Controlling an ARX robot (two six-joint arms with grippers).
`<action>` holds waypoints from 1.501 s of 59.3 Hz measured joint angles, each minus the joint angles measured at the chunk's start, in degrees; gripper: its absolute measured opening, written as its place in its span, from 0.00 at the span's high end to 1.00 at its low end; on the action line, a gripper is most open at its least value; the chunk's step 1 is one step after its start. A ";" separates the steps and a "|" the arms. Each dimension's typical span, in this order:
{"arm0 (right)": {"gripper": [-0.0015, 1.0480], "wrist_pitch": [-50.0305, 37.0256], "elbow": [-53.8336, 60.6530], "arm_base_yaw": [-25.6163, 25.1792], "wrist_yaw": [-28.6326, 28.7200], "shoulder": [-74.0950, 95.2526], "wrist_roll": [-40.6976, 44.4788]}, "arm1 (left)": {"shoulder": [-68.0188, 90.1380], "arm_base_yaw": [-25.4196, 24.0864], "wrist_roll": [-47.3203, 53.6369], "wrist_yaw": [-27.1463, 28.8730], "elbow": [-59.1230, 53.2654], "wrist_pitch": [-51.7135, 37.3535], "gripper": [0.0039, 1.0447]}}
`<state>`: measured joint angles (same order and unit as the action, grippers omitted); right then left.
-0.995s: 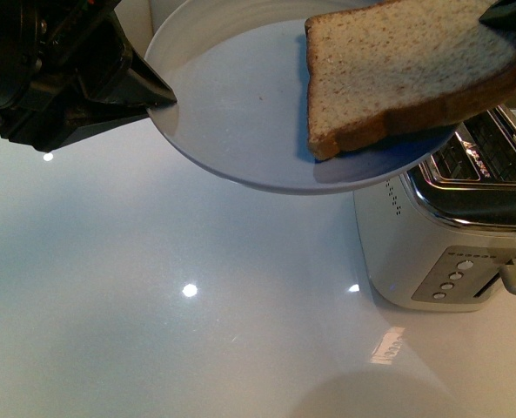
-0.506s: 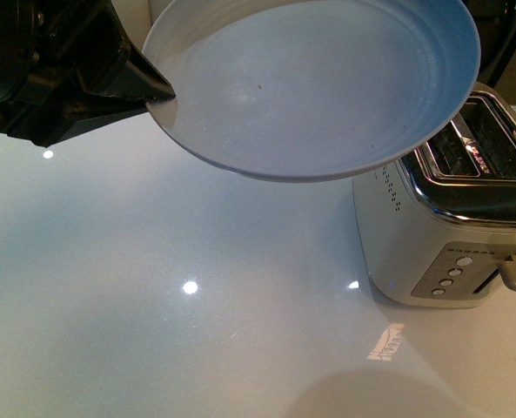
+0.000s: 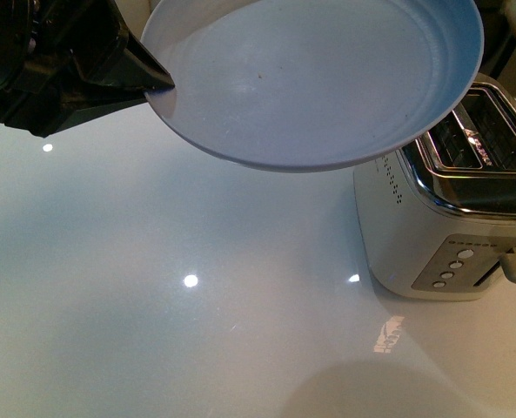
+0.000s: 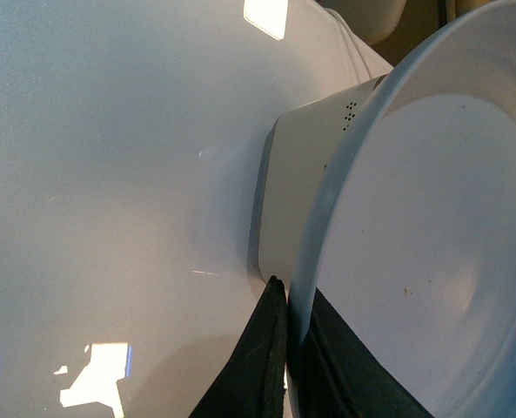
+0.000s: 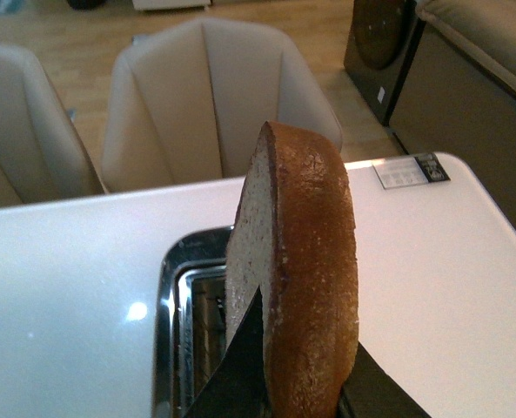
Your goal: Left arm holds plate, right arm toasts bread
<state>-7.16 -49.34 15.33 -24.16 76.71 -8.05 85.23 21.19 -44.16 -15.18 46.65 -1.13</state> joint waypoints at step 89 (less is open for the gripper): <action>0.96 -7.78 -3.37 0.17 3.85 16.96 -5.81 | 0.00 0.00 -0.04 0.07 0.00 0.00 0.97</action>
<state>-14.94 -52.71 15.51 -20.32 93.67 -13.87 85.23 21.19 -44.21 -15.11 46.65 -1.13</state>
